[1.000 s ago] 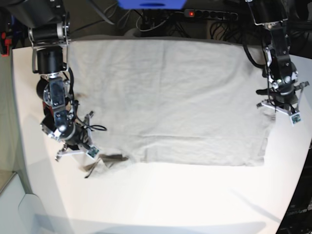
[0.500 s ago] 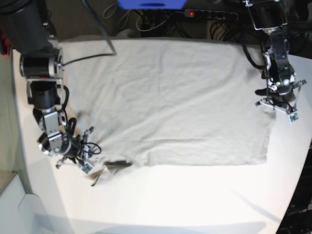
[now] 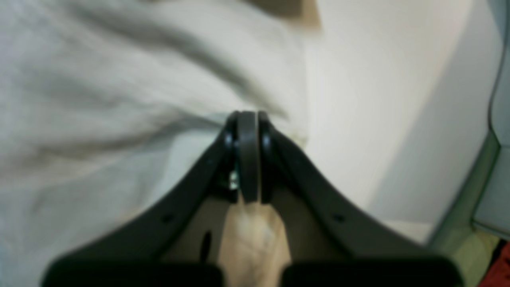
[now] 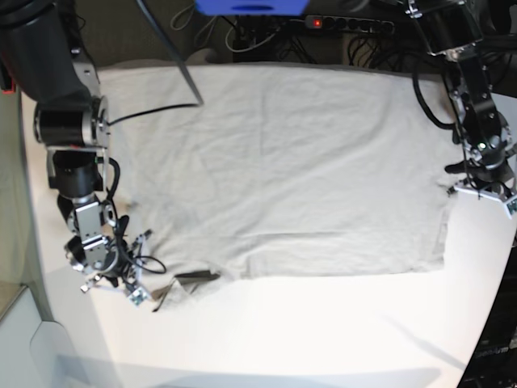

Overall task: Layout the t-shirt on the table in an organized manner, then fold the t-shirt properly
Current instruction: 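Move the right gripper up the shirt side and grasp near the shoulder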

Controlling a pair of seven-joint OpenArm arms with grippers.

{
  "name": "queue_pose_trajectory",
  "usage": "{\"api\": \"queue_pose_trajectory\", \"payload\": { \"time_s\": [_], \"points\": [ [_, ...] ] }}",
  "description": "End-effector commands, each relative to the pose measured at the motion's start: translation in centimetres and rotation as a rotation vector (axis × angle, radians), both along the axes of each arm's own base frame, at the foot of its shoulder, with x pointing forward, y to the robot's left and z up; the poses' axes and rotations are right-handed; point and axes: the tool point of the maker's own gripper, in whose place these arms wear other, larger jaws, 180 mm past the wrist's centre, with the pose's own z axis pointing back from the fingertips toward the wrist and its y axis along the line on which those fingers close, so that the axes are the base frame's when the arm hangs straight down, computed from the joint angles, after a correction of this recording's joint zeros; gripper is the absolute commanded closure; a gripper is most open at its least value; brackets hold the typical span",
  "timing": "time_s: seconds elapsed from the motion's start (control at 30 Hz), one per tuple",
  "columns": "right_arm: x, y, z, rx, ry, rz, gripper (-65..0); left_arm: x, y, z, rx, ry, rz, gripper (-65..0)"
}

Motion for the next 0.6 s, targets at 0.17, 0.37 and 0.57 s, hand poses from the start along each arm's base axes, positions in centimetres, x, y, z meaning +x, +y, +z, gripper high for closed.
{"api": "queue_pose_trajectory", "payload": {
  "time_s": [0.17,0.37,0.57],
  "points": [
    [-1.2,-2.1,4.0,0.059,-0.036,-0.068,-0.4,0.7,-0.2,2.2,0.002,-0.015,-0.007,-1.7],
    [-5.9,-4.0,6.2,-0.045,-0.086,-0.193,-0.5,1.1,-2.2,1.0,-0.026,0.077,-0.160,-1.9],
    [-11.7,-3.8,6.7,-0.138,-0.066,-0.254,-0.3,0.8,-3.4,0.1,-0.037,0.147,-0.249,-1.9]
  ]
}}
